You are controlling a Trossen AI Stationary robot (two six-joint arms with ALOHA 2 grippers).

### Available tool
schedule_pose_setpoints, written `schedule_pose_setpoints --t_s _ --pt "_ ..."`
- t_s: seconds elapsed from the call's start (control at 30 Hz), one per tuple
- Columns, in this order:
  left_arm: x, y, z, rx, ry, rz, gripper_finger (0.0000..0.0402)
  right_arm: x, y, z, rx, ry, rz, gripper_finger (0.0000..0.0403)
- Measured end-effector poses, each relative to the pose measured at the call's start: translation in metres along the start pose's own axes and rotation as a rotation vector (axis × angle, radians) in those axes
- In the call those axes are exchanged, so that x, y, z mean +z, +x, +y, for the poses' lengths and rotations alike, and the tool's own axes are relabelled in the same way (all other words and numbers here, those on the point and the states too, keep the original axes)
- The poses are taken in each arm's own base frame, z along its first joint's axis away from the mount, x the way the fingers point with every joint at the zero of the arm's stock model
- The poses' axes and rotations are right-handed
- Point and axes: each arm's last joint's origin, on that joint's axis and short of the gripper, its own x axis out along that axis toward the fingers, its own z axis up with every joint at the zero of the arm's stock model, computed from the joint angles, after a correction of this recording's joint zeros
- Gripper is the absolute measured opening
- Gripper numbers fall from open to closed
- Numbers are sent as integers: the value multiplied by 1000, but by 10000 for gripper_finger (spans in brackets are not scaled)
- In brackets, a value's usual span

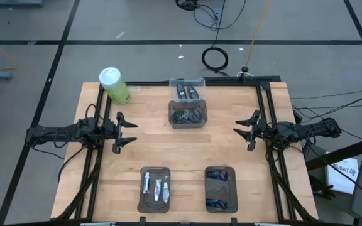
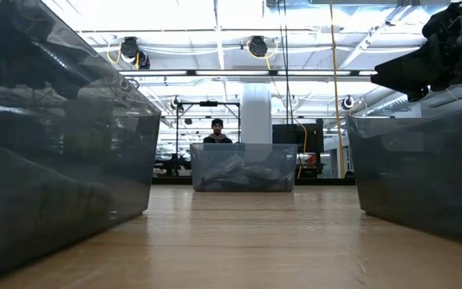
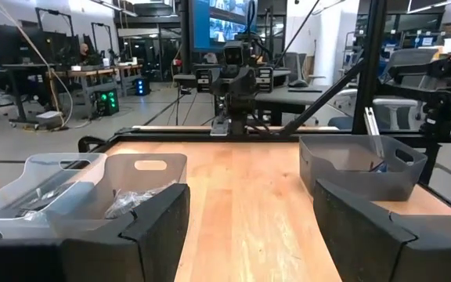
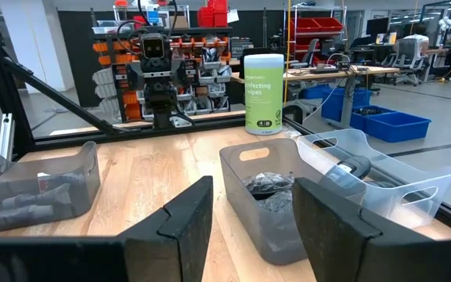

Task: Pick & Place Travel size toiletries
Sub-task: Return to Home Position

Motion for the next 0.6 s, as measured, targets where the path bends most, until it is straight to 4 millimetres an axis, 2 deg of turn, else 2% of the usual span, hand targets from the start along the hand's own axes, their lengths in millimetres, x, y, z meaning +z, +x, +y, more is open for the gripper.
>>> schedule_pose_setpoints --t_s 0.2,0.4,0.6 --pt "0 0 0 -2 8 1 267 0 0 0 0 0 0 164" --pt "0 0 0 -3 107 0 267 0 0 0 0 0 0 164" --pt "0 0 0 -3 104 -5 267 0 0 0 0 0 0 164"
